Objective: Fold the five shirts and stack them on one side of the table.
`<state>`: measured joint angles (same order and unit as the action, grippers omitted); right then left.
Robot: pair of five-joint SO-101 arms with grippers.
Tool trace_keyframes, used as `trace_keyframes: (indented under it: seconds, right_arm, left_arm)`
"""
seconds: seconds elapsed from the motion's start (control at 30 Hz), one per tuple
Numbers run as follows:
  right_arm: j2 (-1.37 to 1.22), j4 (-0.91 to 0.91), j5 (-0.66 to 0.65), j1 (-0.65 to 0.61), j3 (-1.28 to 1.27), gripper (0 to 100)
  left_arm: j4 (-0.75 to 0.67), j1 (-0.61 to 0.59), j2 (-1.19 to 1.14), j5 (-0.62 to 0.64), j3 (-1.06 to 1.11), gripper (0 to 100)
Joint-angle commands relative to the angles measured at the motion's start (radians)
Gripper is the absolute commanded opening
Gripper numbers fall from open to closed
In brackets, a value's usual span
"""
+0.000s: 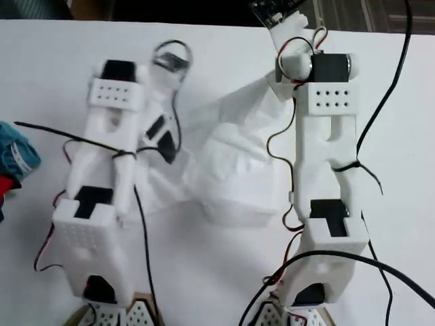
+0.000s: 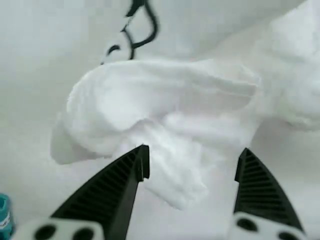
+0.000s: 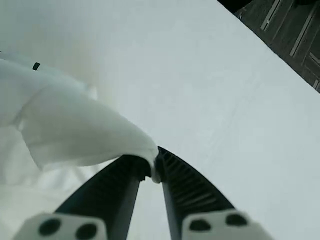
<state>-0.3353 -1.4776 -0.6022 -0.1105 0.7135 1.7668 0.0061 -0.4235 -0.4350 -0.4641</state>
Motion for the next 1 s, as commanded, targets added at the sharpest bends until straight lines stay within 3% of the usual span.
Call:
trace_keyframes:
  seconds: [0.0,0.2,0.37,0.53,0.63,0.77,0.97]
  right_arm:
    - [-0.004,0.019,-0.003,0.008,0.035,2.0]
    - [-0.061,0.019,-0.003,0.008,0.044,2.0]
    - [-0.087,0.042,0.002,0.007,0.044,2.0]
    - [-0.094,0.047,0.002,0.007,0.038,2.0]
    - [-0.094,0.047,0.002,0.007,0.038,2.0]
    - [-0.091,0.045,0.002,0.007,0.038,2.0]
    - [-0.09,0.042,0.0,0.007,0.038,2.0]
  left_arm:
    - [-0.021,0.031,0.064,-0.071,-0.001,30]
    - [-0.167,0.028,0.063,-0.077,0.091,29]
    - [-0.226,0.086,0.064,0.137,0.197,29]
    - [-0.245,0.155,0.074,0.166,0.185,29]
    - [-0.264,0.178,0.064,0.249,0.151,29]
    - [-0.347,0.175,0.063,0.325,0.191,29]
    - [-0.445,0.169,0.063,0.338,0.291,29]
